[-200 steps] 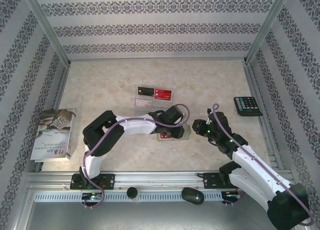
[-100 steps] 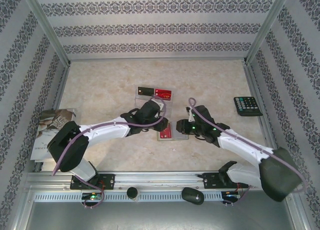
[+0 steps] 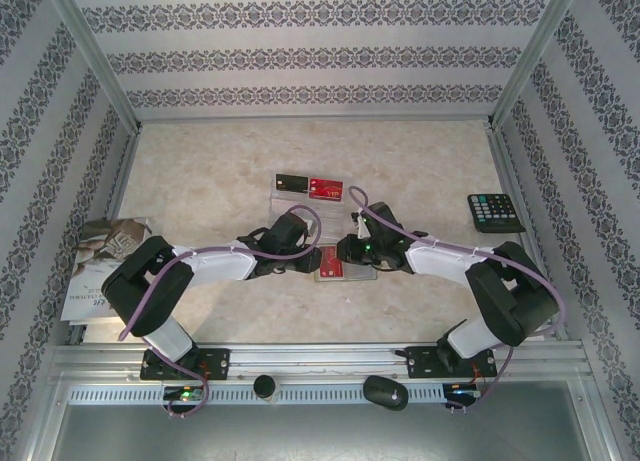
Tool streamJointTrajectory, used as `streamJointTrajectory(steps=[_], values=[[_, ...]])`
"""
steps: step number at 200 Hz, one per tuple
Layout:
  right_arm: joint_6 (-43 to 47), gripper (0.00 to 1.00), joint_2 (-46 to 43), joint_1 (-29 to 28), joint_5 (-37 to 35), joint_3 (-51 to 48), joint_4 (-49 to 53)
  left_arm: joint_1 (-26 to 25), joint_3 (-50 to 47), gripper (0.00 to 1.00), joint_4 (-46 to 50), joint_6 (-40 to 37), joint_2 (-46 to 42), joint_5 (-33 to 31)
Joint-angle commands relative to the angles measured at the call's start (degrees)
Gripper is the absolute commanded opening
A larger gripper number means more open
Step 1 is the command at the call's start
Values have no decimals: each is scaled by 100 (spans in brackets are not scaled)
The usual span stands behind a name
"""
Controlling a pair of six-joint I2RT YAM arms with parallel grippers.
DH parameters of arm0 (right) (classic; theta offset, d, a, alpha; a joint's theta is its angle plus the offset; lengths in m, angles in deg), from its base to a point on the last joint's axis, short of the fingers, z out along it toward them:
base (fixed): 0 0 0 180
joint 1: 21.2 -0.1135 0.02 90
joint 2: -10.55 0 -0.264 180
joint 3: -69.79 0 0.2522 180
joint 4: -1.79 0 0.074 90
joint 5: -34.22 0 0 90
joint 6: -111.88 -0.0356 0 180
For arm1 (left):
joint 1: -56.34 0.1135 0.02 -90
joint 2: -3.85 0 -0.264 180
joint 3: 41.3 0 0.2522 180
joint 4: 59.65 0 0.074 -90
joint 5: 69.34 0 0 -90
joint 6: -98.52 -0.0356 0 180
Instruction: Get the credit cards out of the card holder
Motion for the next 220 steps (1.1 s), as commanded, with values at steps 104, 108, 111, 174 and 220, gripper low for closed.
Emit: streamJointTrajectory(steps=[104,108,111,174,220], values=[[-20,19,157,-1,-183,-165,-87,-15,191,16,-405,84,696,328],[-13,19,144,3,-151,-166,-100,-15,175,16,-421,98,723,332],[-7,19,145,4,-106,-166,-119,-14,168,16,-437,102,742,339],[-81,15,79,59,24,-302,-211,-14,-130,12,-653,294,868,452],[55,16,-145,74,-243,-411,-49,-15,-203,11,-647,332,934,495]])
